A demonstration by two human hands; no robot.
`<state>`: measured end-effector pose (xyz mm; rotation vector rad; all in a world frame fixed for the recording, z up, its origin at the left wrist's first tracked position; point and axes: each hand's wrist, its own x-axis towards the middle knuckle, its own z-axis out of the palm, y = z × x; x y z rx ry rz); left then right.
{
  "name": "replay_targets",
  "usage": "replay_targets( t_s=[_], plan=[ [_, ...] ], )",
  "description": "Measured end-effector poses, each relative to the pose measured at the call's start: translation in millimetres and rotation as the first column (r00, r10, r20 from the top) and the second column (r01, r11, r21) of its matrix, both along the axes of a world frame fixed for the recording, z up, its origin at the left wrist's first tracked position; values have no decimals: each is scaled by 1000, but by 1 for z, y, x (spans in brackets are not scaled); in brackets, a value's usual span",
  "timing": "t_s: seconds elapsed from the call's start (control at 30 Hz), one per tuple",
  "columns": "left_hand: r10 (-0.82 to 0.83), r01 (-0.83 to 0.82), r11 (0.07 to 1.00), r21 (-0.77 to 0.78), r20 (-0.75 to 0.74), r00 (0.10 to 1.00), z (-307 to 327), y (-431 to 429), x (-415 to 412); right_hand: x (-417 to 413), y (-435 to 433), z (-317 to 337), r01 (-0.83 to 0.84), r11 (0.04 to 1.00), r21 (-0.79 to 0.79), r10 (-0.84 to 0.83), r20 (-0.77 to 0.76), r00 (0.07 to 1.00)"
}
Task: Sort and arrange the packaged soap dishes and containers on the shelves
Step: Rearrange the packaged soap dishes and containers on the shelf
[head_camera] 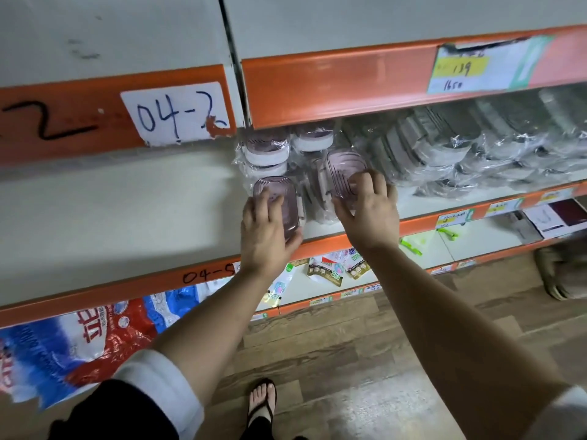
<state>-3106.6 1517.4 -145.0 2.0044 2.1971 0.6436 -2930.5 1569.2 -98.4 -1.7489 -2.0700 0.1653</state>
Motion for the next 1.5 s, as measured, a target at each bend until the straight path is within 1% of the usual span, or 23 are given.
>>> replay_targets(
  t_s=[0.1,0.17,0.3,0.43,0.6,0.7,0.77,0.87,0.97,1.1,1.23,1.33,1.4,1.5],
  plan=[
    [-46,45,999,30,33,998,16,-20,-5,5,-21,9,4,1000,9,-4,-55,998],
    [-57,56,998,22,45,997,29,-36,-5,8,-37,18,9,1000,-11,-10,-88,996],
    [-86,84,996,32,42,995,57,-72,-7,16,-71,40,-15,1000,-14,13,-113,994],
    [-134,130,988,82,37,990,91,-113,-9,23,-111,69,-29,999,-15,27,-135,990],
    [-206,197,970,141,52,977,140,-160,-15,27,-157,113,-61,995,80,78,-226,971],
    [-214,203,965,165,55,975,167,-180,-22,28,-175,140,-65,991,120,96,-281,955],
    [-209,198,962,189,40,977,185,-192,-28,28,-182,158,-92,984,153,134,-291,947],
    [-224,220,942,252,-11,974,209,-201,-41,26,-184,185,-160,957,243,223,-260,940],
    [-231,222,911,349,-16,973,235,-202,-59,16,-176,213,-200,923,329,279,-213,936],
    [-188,178,905,386,-12,982,271,-197,-91,-8,-160,249,-259,909,327,321,-153,935],
    [-133,110,942,316,51,990,297,-184,-131,-37,-139,272,-314,897,310,352,-73,933],
    [-88,68,958,278,59,994,308,-174,-162,-63,-123,278,-319,910,265,348,-68,935],
    [-79,55,966,255,85,993,313,-165,-183,-83,-112,280,-360,905,227,382,-59,922],
    [-91,70,987,142,142,986,318,-150,-210,-109,-92,280,-453,881,135,453,30,891]
  ],
)
